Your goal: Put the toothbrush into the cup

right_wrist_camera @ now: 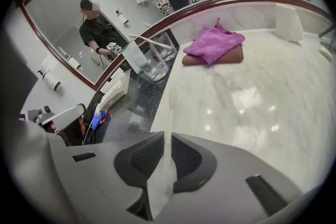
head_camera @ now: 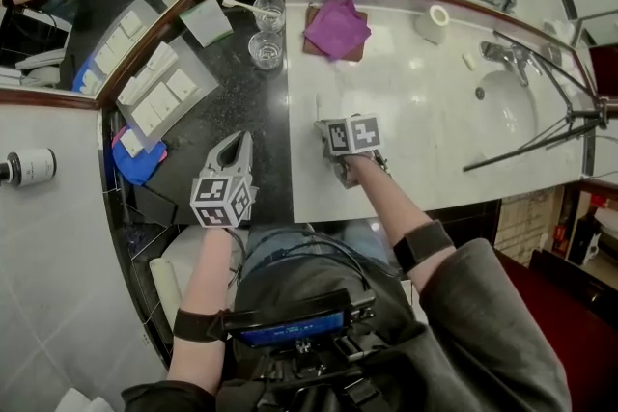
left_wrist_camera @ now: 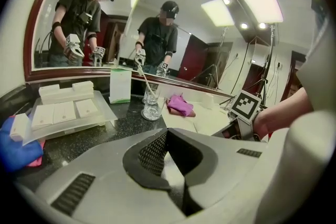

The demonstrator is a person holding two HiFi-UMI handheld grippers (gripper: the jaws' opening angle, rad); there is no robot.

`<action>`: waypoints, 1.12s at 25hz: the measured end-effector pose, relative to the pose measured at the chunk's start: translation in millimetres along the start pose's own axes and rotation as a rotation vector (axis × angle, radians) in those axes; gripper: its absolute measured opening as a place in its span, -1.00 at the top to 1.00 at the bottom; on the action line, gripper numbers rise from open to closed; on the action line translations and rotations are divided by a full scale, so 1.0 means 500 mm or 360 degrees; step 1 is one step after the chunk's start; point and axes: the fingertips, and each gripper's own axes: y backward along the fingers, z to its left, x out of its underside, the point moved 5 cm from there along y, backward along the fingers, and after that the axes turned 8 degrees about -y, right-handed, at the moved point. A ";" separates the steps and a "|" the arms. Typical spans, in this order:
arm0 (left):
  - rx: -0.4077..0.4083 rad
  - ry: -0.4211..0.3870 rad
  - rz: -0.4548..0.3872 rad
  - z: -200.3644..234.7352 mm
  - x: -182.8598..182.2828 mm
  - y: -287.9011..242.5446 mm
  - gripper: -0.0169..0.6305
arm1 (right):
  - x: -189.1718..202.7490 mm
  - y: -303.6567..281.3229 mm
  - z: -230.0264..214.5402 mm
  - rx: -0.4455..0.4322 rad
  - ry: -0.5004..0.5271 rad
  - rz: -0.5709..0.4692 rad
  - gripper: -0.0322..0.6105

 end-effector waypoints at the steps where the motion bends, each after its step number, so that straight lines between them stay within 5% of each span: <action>1: -0.0003 0.0005 0.0004 0.000 0.004 0.001 0.94 | 0.001 -0.004 -0.003 -0.0003 -0.0025 0.0005 0.69; 17: -0.0018 0.0021 0.0012 0.006 0.016 0.015 0.94 | 0.013 -0.026 -0.028 0.0105 -0.0099 0.0005 0.52; 28: -0.0008 0.0005 0.0009 -0.009 0.009 0.018 0.94 | -0.008 0.015 -0.029 0.0104 -0.0007 -0.0095 0.52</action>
